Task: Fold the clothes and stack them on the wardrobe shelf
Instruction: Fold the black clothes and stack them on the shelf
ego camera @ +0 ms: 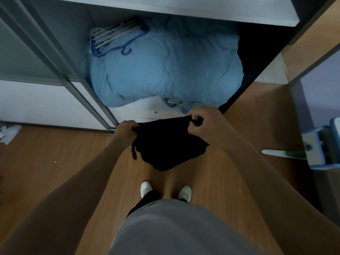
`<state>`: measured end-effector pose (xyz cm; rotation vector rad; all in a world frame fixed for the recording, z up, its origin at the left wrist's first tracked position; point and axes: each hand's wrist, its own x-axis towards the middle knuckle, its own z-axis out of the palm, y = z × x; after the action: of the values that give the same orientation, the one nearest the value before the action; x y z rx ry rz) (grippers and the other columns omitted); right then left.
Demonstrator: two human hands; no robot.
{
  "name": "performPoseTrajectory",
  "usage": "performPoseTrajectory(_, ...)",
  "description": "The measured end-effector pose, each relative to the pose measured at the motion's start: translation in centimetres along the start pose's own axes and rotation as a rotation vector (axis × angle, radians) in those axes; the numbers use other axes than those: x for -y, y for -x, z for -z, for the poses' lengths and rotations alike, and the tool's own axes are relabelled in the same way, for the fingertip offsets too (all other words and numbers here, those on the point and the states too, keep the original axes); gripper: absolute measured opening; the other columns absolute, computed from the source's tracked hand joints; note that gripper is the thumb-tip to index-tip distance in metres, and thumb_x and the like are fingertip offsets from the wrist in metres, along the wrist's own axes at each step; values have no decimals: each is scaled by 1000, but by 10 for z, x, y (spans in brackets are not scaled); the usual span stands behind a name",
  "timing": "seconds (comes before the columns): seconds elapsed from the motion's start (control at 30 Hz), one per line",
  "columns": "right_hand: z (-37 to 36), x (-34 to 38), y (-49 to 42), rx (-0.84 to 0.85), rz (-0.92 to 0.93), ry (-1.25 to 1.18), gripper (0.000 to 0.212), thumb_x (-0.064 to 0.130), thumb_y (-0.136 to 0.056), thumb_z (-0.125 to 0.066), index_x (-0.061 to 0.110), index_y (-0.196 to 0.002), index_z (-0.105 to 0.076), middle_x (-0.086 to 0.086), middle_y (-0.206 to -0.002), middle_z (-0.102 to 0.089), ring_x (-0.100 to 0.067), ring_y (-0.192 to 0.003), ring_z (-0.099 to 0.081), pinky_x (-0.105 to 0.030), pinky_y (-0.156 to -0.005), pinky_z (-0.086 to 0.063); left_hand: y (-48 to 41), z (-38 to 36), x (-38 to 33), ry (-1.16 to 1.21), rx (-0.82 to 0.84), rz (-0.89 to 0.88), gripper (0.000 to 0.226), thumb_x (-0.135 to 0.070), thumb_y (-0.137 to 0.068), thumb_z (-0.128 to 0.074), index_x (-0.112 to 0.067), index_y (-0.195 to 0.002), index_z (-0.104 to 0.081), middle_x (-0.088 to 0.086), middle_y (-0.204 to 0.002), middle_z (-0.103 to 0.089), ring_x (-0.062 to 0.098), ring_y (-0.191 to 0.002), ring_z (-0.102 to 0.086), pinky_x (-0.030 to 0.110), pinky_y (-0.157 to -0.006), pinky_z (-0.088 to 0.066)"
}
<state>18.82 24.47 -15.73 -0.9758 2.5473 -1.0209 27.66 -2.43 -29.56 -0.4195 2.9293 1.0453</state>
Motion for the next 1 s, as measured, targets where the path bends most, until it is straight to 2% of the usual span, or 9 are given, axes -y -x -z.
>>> performPoseTrajectory(0.07,-1,3,-3,-31,-7,-11,25,3,-79,-65,-1,-65,-45,-19,-72,-62,-9,-76,-63,-39,-77,-51,3,-5,7,-36,64,121,34,17,-80,-50,3,-98,-75,22,-96,-71,39,-86,-69,45,-75,-55)
performPoseTrajectory(0.23,-5,0,-4,-88,-7,-57,26,-1,-77,-66,-1,-64,-43,-20,-80,-67,-9,-86,-64,-31,-78,-49,12,-11,19,-269,92,262,13,3,-84,-56,6,-87,-69,25,-95,-70,40,-91,-67,35,-70,-44)
performPoseTrajectory(0.37,-9,-11,-4,24,-50,-15,8,-1,-79,-62,3,-83,-57,-12,-88,-65,-23,-87,-62,-39,-80,-49,3,-8,19,60,-201,415,28,12,-83,-52,0,-97,-73,19,-101,-71,34,-97,-65,27,-85,-44)
performPoseTrajectory(0.47,-5,-25,-1,145,-148,56,41,-1,-85,-58,10,-124,-63,-7,-114,-66,-17,-107,-60,-28,-95,-45,-1,3,8,302,-350,392,36,21,-78,-47,-2,-89,-74,16,-94,-68,20,-87,-61,22,-86,-45)
performPoseTrajectory(0.53,-1,-31,-1,191,-185,118,46,-1,-87,-55,13,-130,-63,-9,-123,-66,-19,-112,-60,-28,-100,-44,1,7,1,313,-358,260,40,27,-75,-46,2,-91,-73,17,-89,-64,11,-78,-60,20,-84,-43)
performPoseTrajectory(0.67,6,-36,-9,262,-250,290,36,3,-85,-54,19,-110,-75,-4,-115,-70,-22,-104,-62,-43,-92,-51,2,7,-9,348,-276,8,42,37,-64,-39,14,-85,-68,12,-78,-56,-18,-70,-57,1,-71,-39)
performPoseTrajectory(0.8,5,-31,-15,166,-263,210,27,-4,-73,-51,7,-82,-74,-8,-86,-69,-20,-83,-61,-34,-75,-51,0,5,-15,363,-213,-132,41,28,-59,-34,17,-80,-67,9,-71,-52,-18,-71,-56,3,-69,-38)
performPoseTrajectory(0.93,-3,-26,-13,112,-311,-262,37,-15,-70,-40,13,-56,-60,-3,-57,-54,-4,-53,-46,-21,-52,-33,-1,11,-11,220,-109,-123,38,31,-60,-39,11,-72,-69,12,-77,-56,-3,-71,-58,7,-67,-40)
performPoseTrajectory(1.0,-8,-26,-13,78,-339,-367,37,-9,-76,-43,14,-55,-62,-5,-55,-55,-4,-51,-46,-21,-51,-33,0,15,-8,140,-99,-119,35,30,-63,-44,9,-71,-70,12,-78,-59,22,-74,-62,14,-69,-44)
